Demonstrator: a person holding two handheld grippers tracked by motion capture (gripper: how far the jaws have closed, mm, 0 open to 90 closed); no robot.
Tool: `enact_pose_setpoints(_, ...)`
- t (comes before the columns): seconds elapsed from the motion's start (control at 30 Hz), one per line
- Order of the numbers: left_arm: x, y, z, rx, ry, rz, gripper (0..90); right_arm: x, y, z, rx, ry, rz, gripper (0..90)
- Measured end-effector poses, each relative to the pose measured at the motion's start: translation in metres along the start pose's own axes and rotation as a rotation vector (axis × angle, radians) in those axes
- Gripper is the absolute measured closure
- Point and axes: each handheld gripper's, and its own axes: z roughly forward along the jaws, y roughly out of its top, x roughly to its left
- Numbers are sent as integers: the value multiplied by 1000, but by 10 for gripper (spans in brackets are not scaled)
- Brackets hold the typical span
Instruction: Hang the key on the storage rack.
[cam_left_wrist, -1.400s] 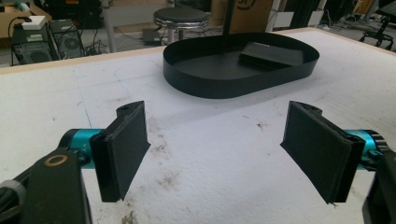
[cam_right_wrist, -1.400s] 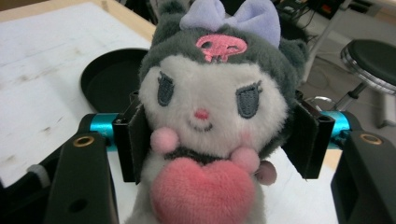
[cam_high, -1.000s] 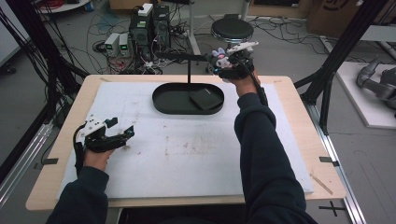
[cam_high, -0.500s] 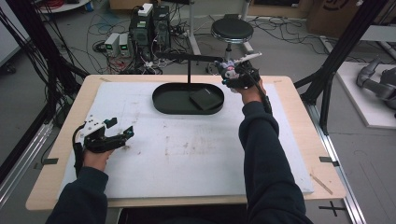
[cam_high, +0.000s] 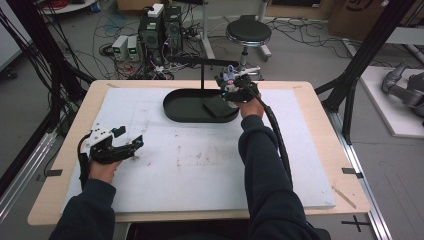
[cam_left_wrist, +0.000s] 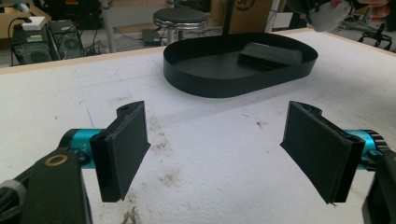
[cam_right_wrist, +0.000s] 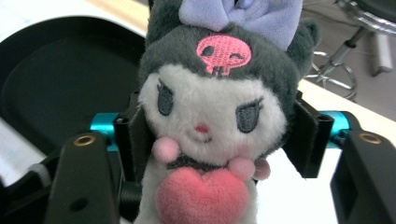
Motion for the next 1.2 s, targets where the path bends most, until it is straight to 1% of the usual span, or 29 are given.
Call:
enact_pose_setpoints(0.07, 1, 0, -1, -1, -3, 0, 220, 1, -2, 2, -19, 0, 12, 282)
enact_pose_setpoints(0.1, 1, 0, -1, -5, -3, -5, 220, 1, -3, 3, -24, 14, 21, 262)
enact_pose_setpoints(0.17, 1, 0, -1, -4, -3, -6, 220, 2, -4, 3, -21, 35, 13, 202)
enact_pose_setpoints(0.23, 1, 0, -1, -6, -3, -4, 220, 4, -4, 1, -29, 63, -3, 201)
enact_pose_setpoints(0.3, 0, 0, -1, -7, -4, -3, 220, 4, -5, -7, -42, 88, -13, 202)
enact_pose_setpoints(0.33, 0, 0, -1, -7, -5, -5, 220, 3, -5, -10, -49, 100, -9, 202)
enact_pose_setpoints(0.37, 0, 0, -1, -3, -5, 1, 220, 2, -5, -14, -62, 114, -18, 204)
enact_pose_setpoints(0.4, 0, 0, -1, -3, -5, 0, 220, 3, -7, -20, -93, 110, -33, 214)
enact_pose_setpoints(0.43, 0, 0, -1, -3, -6, 0, 220, 3, -11, -26, -124, 83, -54, 234)
enact_pose_setpoints(0.47, 0, 0, -1, -4, -6, -1, 220, 4, -14, -31, -129, 56, -76, 235)
enact_pose_setpoints(0.5, 0, 0, -1, -3, -7, -2, 220, 3, -17, -36, -137, 49, -96, 234)
enact_pose_setpoints(0.53, 0, 0, -1, -3, -7, -2, 220, 2, -21, -40, -136, 44, -99, 229)
enact_pose_setpoints(0.57, 0, 0, -1, -3, -8, -2, 220, -1, -23, -44, -117, 55, -96, 212)
enact_pose_setpoints(0.63, 1, 0, -1, -4, -7, -5, 220, -6, -27, -53, -68, 105, -61, 211)
enact_pose_setpoints(0.67, 1, 0, 0, -4, -7, -7, 220, -9, -28, -58, -63, 127, -50, 211)
enact_pose_setpoints(0.7, 1, 0, 0, -5, -6, -9, 220, -10, -32, -65, -81, 132, -47, 213)
enact_pose_setpoints(0.73, 1, 0, 0, -4, -6, -8, 220, -9, -36, -70, -108, 130, -59, 217)
enact_pose_setpoints(0.77, 1, 0, 0, -3, -7, -9, 220, -9, -39, -77, -107, 126, -75, 217)
enact_pose_setpoints(0.8, 1, 0, 0, -3, -6, -9, 220, -9, -40, -80, -91, 129, -72, 216)
enact_pose_setpoints(0.87, 1, 0, 0, -5, -7, -12, 220, -10, -43, -90, -46, 156, -78, 216)
enact_pose_setpoints(0.93, 0, 0, 1, -5, -8, -17, 220, -7, -45, -100, -25, 172, -85, 217)
enact_pose_setpoints(0.97, 0, 0, 1, -5, -8, -18, 220, -6, -48, -106, -48, 180, -92, 218)
enact_pose_setpoints(1.0, 0, 0, 1, -6, -10, -20, 220, -3, -54, -112, -100, 182, -114, 236)
enact_pose_setpoints(1.03, 0, 0, 2, -6, -11, -22, 220, -1, -56, -116, -103, 179, -121, 237)
enact_pose_setpoints(1.07, 0, 0, 2, -7, -11, -23, 220, 0, -59, -119, -86, 184, -126, 233)
enact_pose_setpoints(1.13, -1, 1, 4, -10, -12, -27, 220, 2, -67, -126, -111, 199, -121, 234)
enact_pose_setpoints(1.17, -1, 1, 4, -8, -13, -29, 220, 2, -71, -130, -117, 202, -123, 233)
enact_pose_setpoints(1.2, -2, 1, 5, -11, -15, -29, 220, 3, -75, -133, -111, 201, -121, 233)
